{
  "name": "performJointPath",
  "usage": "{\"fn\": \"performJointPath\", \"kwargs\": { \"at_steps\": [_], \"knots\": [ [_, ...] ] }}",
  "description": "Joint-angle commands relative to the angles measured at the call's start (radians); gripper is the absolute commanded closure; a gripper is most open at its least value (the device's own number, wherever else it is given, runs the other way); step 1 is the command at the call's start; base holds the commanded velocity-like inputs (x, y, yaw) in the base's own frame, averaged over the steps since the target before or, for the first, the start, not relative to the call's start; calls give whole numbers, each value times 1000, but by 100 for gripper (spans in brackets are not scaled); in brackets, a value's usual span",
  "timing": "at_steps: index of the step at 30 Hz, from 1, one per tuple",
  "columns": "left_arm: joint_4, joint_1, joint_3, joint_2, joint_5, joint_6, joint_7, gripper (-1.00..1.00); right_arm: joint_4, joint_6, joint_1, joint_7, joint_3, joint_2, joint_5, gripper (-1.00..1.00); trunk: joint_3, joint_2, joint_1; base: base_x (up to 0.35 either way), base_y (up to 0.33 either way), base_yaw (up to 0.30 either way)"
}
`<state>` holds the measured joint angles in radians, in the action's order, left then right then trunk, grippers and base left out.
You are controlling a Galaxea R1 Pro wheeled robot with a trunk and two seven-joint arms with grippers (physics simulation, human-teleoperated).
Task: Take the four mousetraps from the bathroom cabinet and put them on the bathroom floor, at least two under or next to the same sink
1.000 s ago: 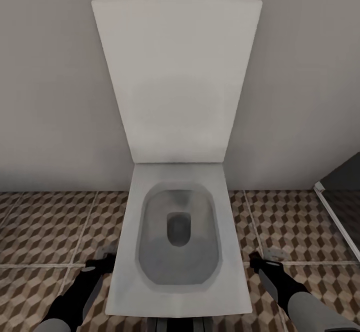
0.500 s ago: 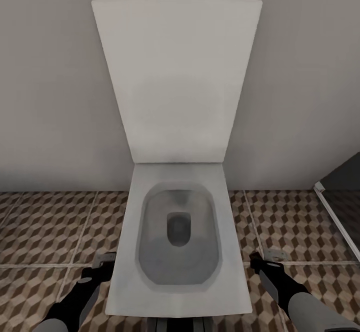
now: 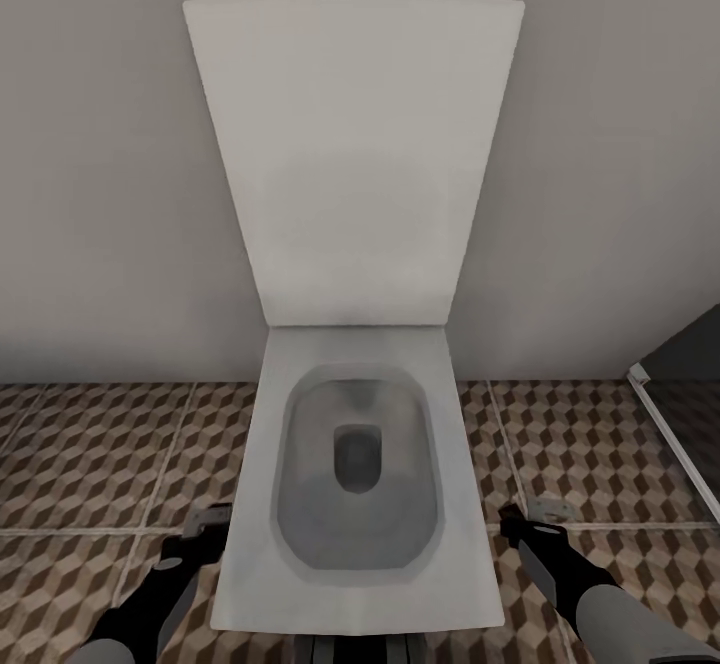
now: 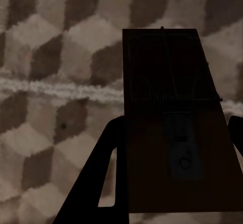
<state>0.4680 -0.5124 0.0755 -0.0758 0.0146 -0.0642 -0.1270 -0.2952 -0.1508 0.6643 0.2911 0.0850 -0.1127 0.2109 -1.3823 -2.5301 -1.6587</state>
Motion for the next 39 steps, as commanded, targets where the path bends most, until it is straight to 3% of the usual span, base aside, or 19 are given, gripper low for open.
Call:
{"fn": "performJointPath", "kwargs": {
  "at_steps": [1,5,9,18,29,39],
  "knots": [
    [-2,0,1,0,3,2,-4,100,-2,-5,0,6,9,-1,8,100,-1,0,0,0,0,0],
    [-33,0,1,-1,4,70,-32,100,-1,0,0,6,9,-1,8,100,-1,0,0,0,0,0],
    [-82,0,0,1,11,118,-109,100,-1,2,0,6,9,-1,8,100,-1,0,0,0,0,0],
    [-107,0,0,3,12,224,-136,100,-1,2,0,6,9,-1,8,100,-1,0,0,0,0,0],
    [-120,0,-4,6,14,265,-138,100,3,53,0,6,5,-1,20,100,-1,0,0,0,0,0],
    [-114,0,-7,15,14,282,-134,100,4,51,0,6,8,-2,15,100,-1,0,0,0,0,0]
  ]
}}
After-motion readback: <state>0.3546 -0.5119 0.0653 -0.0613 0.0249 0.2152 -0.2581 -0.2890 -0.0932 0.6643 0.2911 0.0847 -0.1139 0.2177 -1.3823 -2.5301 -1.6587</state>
